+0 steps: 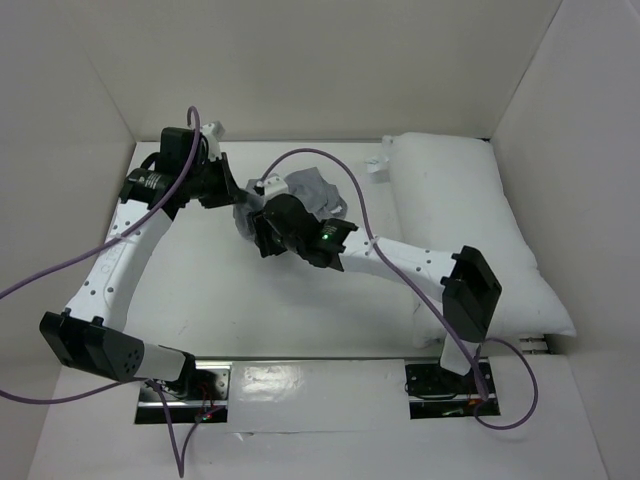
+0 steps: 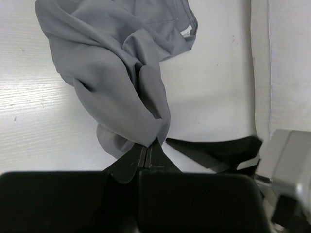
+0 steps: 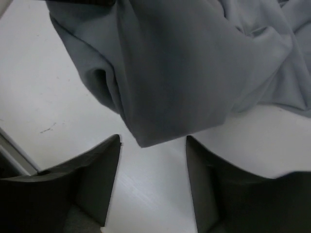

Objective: Put the pillow into the pillowcase

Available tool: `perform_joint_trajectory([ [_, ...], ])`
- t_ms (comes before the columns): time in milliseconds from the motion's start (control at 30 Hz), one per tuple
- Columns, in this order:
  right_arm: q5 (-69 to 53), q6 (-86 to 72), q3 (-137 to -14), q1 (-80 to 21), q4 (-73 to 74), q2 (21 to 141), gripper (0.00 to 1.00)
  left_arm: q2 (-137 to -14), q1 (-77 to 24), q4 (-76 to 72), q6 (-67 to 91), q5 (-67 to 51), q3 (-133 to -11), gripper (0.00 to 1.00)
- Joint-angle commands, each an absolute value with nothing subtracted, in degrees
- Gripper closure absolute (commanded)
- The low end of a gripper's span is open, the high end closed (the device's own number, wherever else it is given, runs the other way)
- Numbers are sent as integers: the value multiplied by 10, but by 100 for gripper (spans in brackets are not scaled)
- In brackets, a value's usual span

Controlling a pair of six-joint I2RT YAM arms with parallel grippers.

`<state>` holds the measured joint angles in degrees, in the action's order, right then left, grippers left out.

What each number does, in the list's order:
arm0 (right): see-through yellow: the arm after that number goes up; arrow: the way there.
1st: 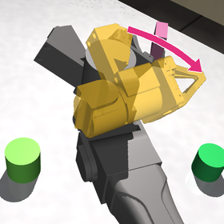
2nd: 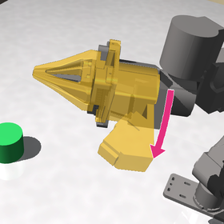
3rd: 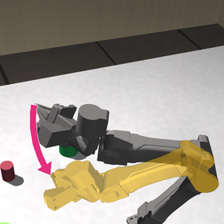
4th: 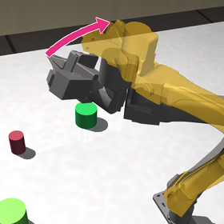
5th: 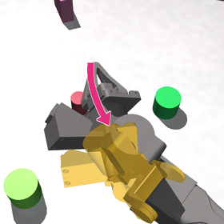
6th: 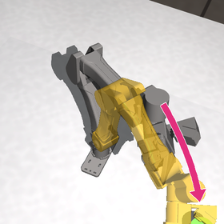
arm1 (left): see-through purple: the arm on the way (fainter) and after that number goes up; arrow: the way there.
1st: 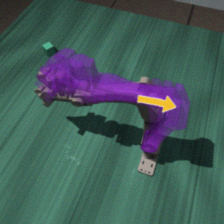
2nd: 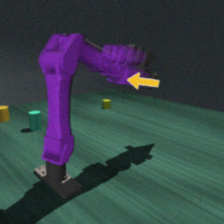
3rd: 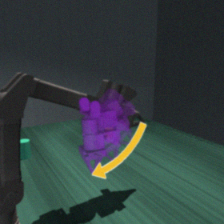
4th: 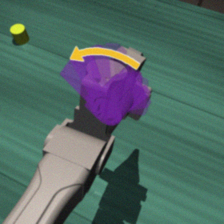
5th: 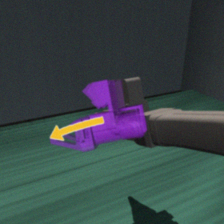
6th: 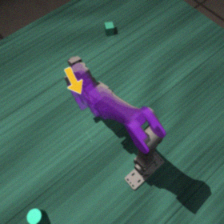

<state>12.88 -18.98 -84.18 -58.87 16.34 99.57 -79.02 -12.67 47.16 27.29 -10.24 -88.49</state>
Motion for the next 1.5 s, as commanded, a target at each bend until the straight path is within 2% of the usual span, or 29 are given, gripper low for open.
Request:
perform_joint_trajectory([
  [0, 195, -197, -873, -593, 115, 1022, 51, -774, -124, 465, 270, -110, -896, 100],
  [33, 208, -197, -878, -593, 109, 1022, 62, -774, -124, 465, 270, -110, -896, 100],
  [67, 223, -211, -878, -593, 109, 1022, 86, -774, -124, 465, 270, -110, -896, 100],
  [100, 236, -211, -864, -593, 94, 1022, 96, -774, -124, 465, 270, -110, -896, 100],
  [133, 250, -211, -850, -593, 78, 995, 100, -774, -124, 465, 270, -110, -896, 100],
  [200, 259, -211, -810, -593, 23, 955, 100, -774, -124, 465, 270, -115, -891, 100],
  [433, 286, -176, -835, -588, 69, 895, 100, -780, -124, 465, 265, -120, -915, 100],
  [567, 297, -138, -897, -588, 90, 843, 100, -810, -124, 470, 252, -150, -1000, 100],
  [733, 296, -84, -1013, -594, 92, 808, 100, -853, -129, 479, 247, -198, -1236, 100],
  [833, 291, -72, -986, -608, 65, 753, 100, -847, -134, 453, 252, -235, -1284, 100],
  [900, 297, -72, -956, -608, 59, 697, 100, -803, -141, 419, 258, -252, -1247, 100],
  [1033, 312, -101, -861, -608, 98, 625, 100, -707, -141, 380, 258, -223, -1039, 100],
  [1100, 312, -117, -836, -608, 132, 614, 100, -686, -141, 380, 263, -193, -976, 100],
  [1200, 285, -144, -794, -608, 172, 613, 100, -680, -141, 368, 258, -154, -884, 100],
  [1367, 144, -180, -748, -608, 191, 705, 100, -732, -113, 374, 264, -63, -812, 100],
  [1400, 138, -188, -735, -608, 198, 723, 100, -741, -106, 374, 265, -45, -812, 91],
  [1433, 132, -200, -728, -608, 198, 758, 100, -762, -85, 398, 282, -37, -812, 41],
  [1467, 137, -207, -728, -608, 211, 776, 100, -773, -76, 413, 282, -31, -812, 26],
])
